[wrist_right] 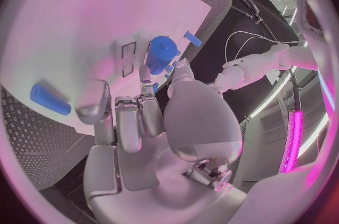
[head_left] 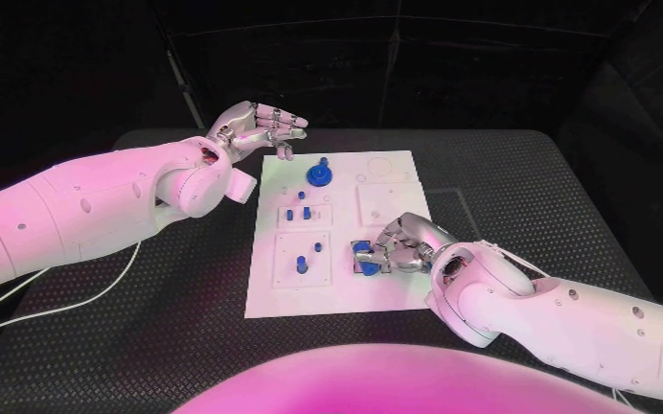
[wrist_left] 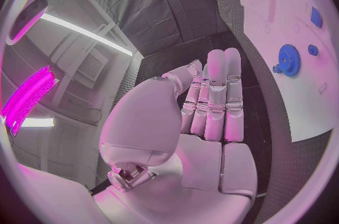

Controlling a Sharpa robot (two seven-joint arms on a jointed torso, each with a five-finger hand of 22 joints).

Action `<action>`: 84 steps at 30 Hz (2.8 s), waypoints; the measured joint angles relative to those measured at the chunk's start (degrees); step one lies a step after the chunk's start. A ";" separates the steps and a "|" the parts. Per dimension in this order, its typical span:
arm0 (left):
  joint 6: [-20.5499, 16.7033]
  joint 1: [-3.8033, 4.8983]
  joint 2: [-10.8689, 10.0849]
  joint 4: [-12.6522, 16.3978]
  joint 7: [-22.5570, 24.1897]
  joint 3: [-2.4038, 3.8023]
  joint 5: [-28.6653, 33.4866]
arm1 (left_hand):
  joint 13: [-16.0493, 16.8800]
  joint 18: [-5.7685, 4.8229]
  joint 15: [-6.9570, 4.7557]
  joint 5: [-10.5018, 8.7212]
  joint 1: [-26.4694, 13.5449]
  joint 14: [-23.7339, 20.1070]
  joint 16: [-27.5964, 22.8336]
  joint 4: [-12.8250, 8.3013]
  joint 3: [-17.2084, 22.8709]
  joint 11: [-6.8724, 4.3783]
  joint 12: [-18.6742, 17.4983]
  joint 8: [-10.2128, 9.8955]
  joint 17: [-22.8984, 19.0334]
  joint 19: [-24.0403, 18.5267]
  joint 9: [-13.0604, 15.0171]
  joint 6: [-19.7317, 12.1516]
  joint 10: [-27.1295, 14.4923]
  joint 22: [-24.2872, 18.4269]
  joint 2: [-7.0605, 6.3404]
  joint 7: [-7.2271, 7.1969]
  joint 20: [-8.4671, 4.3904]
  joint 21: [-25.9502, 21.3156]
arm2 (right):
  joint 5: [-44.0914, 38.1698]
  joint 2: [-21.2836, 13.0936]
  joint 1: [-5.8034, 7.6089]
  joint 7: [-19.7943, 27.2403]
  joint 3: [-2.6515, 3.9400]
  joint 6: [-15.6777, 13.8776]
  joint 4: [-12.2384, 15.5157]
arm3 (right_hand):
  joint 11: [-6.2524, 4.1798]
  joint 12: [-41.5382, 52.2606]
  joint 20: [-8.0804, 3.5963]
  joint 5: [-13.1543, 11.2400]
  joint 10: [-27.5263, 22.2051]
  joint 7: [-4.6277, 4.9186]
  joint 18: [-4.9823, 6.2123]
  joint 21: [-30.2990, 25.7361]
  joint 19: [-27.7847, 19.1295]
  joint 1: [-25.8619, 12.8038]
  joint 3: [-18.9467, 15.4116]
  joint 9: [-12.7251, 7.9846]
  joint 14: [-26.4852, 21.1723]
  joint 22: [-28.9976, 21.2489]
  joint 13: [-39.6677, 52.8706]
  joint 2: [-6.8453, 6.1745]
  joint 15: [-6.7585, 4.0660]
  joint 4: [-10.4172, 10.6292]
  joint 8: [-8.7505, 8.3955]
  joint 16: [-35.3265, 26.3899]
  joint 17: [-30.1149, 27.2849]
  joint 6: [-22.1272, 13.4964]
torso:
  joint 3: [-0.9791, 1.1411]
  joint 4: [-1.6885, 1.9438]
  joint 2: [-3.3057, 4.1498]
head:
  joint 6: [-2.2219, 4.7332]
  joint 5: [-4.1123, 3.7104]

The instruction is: Assemble the parts on the task board

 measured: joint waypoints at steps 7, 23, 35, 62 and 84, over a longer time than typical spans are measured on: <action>0.05 0.00 -0.07 0.02 -0.04 0.00 0.00 | 0.00 0.00 0.00 0.00 0.00 0.00 0.00 0.00 0.00 0.00 0.00 0.00 0.00 0.00 0.00 0.00 0.00 0.00 0.00 0.00 0.00 0.00 | -1.09 -0.03 0.01 -0.29 0.01 -0.10 -0.23 | 0.61 -1.79 0.35 -3.18 -1.38 0.49 0.00 -0.97 -0.77 -4.14 2.13 0.09 0.00 -1.70 0.00 -4.14 0.00 0.21 0.00 -0.30 0.00 -1.63 | 0.01 0.00 -0.02 | 0.00 0.12; 0.13 0.00 -0.27 0.13 -0.08 0.00 0.00 | 0.00 0.00 0.00 0.00 0.00 0.00 0.00 0.00 0.00 0.00 0.00 0.00 0.00 0.00 0.00 0.00 0.00 0.02 0.00 0.00 0.00 0.00 | -3.31 -1.29 0.01 -0.21 0.00 -0.30 1.81 | 0.48 -1.79 0.35 2.07 -1.24 0.15 0.00 -0.97 -0.76 5.02 5.68 1.22 0.00 -1.28 0.00 -1.57 0.00 -1.69 2.03 -0.30 -0.01 -1.66 | 0.03 -0.07 -0.03 | -0.06 0.23; 0.18 0.01 -0.20 0.13 -0.08 0.00 0.00 | 0.00 0.00 0.00 0.00 0.00 0.00 0.00 0.00 0.00 0.00 0.00 0.00 0.00 0.00 0.00 0.00 0.00 0.02 0.00 0.00 0.00 0.00 | -6.12 -0.78 0.01 -0.38 0.00 -0.23 1.46 | -0.53 -1.45 -0.36 6.10 -0.65 -0.87 0.01 -0.97 -0.44 10.47 5.98 3.31 -0.20 -0.60 0.01 1.09 -0.63 -4.76 6.33 -0.30 -0.02 -0.23 | -0.01 0.00 -0.02 | -0.09 0.02; 0.31 0.01 -0.02 -0.02 -0.13 0.00 0.00 | 0.00 0.00 0.00 0.00 0.00 0.00 0.00 0.00 0.00 0.21 0.00 0.00 -0.05 0.00 0.00 0.00 -0.21 -0.07 0.00 0.00 0.00 0.00 | -8.49 0.79 0.09 -0.64 0.10 1.17 -0.97 | -1.96 -0.53 -1.20 4.74 0.37 -2.28 0.01 -0.97 -0.03 13.50 5.23 5.70 0.10 -0.01 0.22 2.29 -1.75 -7.37 11.82 -0.30 -0.03 0.77 | 0.02 -0.01 0.01 | -0.45 0.25; 0.32 0.01 -0.02 -0.11 -0.19 0.00 0.00 | 0.00 0.00 0.00 0.00 0.00 0.00 0.00 0.00 0.00 0.21 0.00 0.00 -0.04 0.00 0.00 0.00 -0.21 -0.06 0.00 0.00 0.00 0.00 | -9.57 -0.11 0.03 -0.53 0.01 -1.20 -0.73 | -2.18 -0.95 -2.02 7.97 0.19 -2.79 0.00 -0.75 -0.05 13.31 4.26 6.21 -0.02 -0.25 2.66 4.13 -2.28 -6.72 13.32 -0.30 0.01 -1.50 | 0.02 -0.10 -0.04 | -0.40 0.32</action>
